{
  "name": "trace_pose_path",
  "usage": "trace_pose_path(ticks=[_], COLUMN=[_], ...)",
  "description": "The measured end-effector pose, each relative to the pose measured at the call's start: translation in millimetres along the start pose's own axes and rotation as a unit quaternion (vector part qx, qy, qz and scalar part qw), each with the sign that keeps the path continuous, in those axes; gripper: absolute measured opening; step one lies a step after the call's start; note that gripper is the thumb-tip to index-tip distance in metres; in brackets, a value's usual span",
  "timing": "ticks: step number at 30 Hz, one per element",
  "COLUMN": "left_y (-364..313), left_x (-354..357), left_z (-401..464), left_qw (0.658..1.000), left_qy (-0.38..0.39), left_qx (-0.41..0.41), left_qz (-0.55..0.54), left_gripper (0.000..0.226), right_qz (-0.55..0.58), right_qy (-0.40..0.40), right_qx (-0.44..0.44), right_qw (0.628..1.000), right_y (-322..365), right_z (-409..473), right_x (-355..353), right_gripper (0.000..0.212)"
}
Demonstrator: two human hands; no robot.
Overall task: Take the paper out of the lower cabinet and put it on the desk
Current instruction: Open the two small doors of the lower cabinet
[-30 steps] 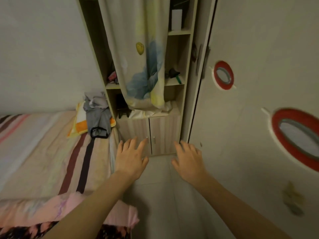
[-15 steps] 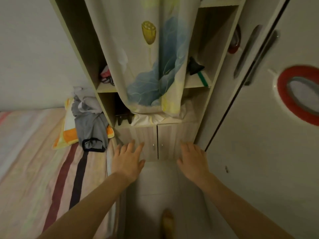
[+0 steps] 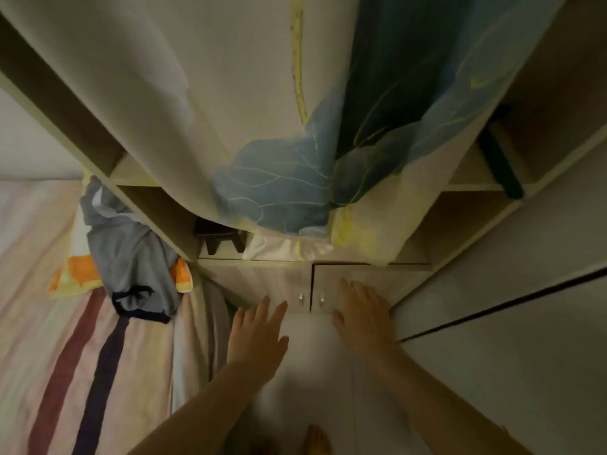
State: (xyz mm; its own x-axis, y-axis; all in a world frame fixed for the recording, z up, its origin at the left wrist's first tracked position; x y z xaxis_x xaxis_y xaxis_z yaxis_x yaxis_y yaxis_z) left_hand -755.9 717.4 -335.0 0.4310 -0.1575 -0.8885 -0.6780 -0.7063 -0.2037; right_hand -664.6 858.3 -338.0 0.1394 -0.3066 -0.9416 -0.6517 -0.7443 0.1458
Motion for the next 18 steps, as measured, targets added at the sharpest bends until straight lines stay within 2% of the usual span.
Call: trace_pose_path(ticks=[10, 15, 18], left_y=[5.4, 5.7, 6.4], left_x=[41.3, 52.4, 55.8], left_z=[122.4, 149.8, 152.1], left_qw=[0.997, 0.997, 0.996], left_qy=[0.005, -0.012, -0.037], left_qx=[0.053, 0.063, 0.073], left_qz=[0.051, 0.038, 0.031], left_gripper=[0.066, 0.069, 0.069], right_qz=[-0.027, -0.062, -0.051], right_qy=[-0.037, -0.089, -0.117], right_qx=[-0.005, 0.016, 0.028], right_qw=[0.999, 0.994, 0.991], right_y=[1.3, -3.4, -5.7], right_z=[101.4, 110.0, 103.4], right_x=[77.7, 90.5, 92.5], right_gripper=[0.065, 0.068, 0.059])
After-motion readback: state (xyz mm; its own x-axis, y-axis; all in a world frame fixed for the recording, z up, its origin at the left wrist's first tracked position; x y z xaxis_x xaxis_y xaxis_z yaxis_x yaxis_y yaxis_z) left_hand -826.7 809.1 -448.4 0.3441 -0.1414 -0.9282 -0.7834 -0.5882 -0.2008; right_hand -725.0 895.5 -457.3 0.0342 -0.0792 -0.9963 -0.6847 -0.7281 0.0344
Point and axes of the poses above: each hand's wrist, its own z-axis towards the middle knuckle, its own x-axis out of the palm, y = z × x, the point moved 6 cm from there along z, towards the middle knuckle, and after that the axes turned 7 degrees about -z, right-handed, at the moved point
